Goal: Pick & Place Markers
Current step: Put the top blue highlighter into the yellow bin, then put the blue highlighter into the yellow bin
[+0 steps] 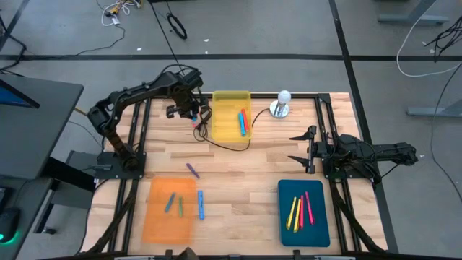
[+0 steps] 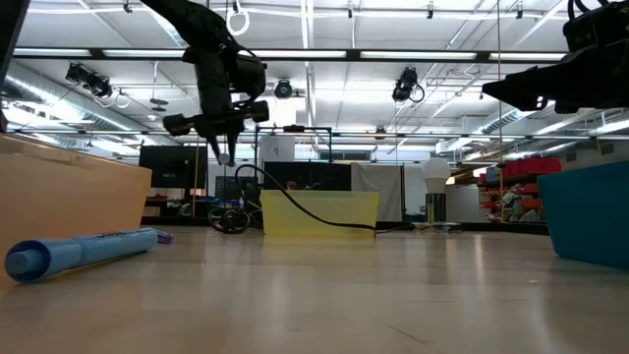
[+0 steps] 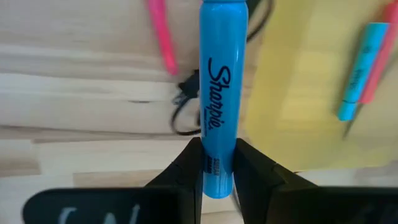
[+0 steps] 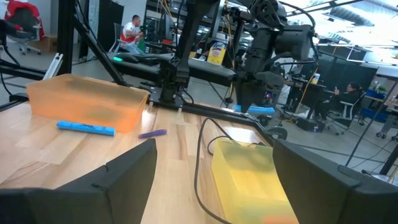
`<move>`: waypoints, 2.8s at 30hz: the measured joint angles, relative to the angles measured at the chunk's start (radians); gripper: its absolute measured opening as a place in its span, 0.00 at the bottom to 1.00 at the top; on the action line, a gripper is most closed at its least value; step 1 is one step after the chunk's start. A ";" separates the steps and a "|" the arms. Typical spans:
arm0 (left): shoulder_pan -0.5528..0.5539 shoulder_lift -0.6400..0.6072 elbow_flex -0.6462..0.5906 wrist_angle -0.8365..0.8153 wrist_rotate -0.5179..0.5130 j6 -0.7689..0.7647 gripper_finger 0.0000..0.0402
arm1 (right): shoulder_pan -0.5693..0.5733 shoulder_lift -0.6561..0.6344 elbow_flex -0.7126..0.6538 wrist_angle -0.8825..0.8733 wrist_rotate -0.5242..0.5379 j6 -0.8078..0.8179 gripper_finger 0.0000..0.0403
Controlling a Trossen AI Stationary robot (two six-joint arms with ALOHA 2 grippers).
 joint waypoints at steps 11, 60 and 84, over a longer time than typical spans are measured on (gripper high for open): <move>-0.046 0.194 0.279 -0.070 0.000 -0.028 0.16 | 0.000 0.000 0.000 0.000 0.000 0.000 0.80; -0.184 0.727 0.771 -0.011 0.095 -0.115 0.16 | 0.000 0.000 0.000 0.000 0.000 0.000 0.80; -0.171 0.736 0.769 -0.018 0.142 -0.079 0.58 | 0.000 0.000 0.000 0.000 0.000 0.000 0.80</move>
